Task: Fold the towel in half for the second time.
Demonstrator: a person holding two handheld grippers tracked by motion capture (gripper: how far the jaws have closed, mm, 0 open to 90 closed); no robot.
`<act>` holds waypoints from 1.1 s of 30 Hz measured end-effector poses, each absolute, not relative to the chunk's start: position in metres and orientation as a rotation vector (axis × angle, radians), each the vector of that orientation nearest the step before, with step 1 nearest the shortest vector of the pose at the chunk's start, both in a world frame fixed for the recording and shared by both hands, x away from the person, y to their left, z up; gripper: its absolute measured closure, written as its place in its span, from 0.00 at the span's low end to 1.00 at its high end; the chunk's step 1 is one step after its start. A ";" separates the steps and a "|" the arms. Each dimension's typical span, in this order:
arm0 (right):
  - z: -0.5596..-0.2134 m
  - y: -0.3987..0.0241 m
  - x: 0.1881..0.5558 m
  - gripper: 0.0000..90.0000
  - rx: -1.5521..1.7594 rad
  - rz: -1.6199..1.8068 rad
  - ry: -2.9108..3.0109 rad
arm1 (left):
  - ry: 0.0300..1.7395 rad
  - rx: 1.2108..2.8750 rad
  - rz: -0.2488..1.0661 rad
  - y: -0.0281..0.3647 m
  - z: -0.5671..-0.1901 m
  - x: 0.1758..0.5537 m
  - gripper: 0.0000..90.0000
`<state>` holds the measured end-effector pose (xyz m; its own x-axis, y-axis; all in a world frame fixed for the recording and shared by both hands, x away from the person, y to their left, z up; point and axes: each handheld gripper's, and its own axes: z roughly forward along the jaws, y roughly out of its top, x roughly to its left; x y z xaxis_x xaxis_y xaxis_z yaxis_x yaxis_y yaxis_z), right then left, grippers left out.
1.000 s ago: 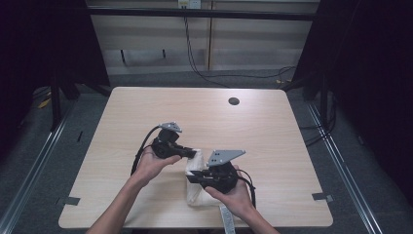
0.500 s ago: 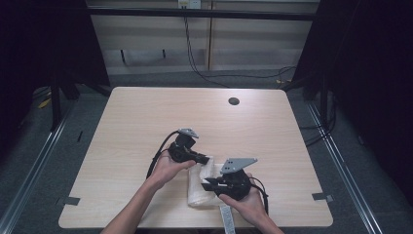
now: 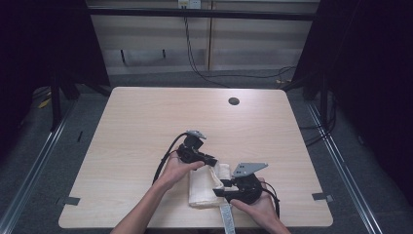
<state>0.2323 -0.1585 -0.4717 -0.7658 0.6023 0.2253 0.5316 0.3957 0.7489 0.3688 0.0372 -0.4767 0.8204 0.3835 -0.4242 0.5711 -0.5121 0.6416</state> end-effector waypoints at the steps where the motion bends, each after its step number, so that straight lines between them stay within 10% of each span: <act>1: -0.473 -0.159 0.233 0.64 1.046 1.319 2.554 | 0.698 2.174 -0.293 0.034 -0.477 0.369 0.86; 14: -0.470 -0.181 0.237 0.52 1.146 1.253 2.454 | 0.672 2.108 -0.239 0.028 -0.465 0.362 0.60; 33: -0.443 -0.222 0.250 0.61 1.161 1.314 2.297 | 0.696 2.106 0.015 0.124 -0.432 0.332 0.47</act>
<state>0.2500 -0.2223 -0.4428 -0.6504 0.7422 0.1614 0.5155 0.2752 0.8115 0.3324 0.1243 -0.4318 0.8420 0.4833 -0.2399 0.4723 -0.4452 0.7608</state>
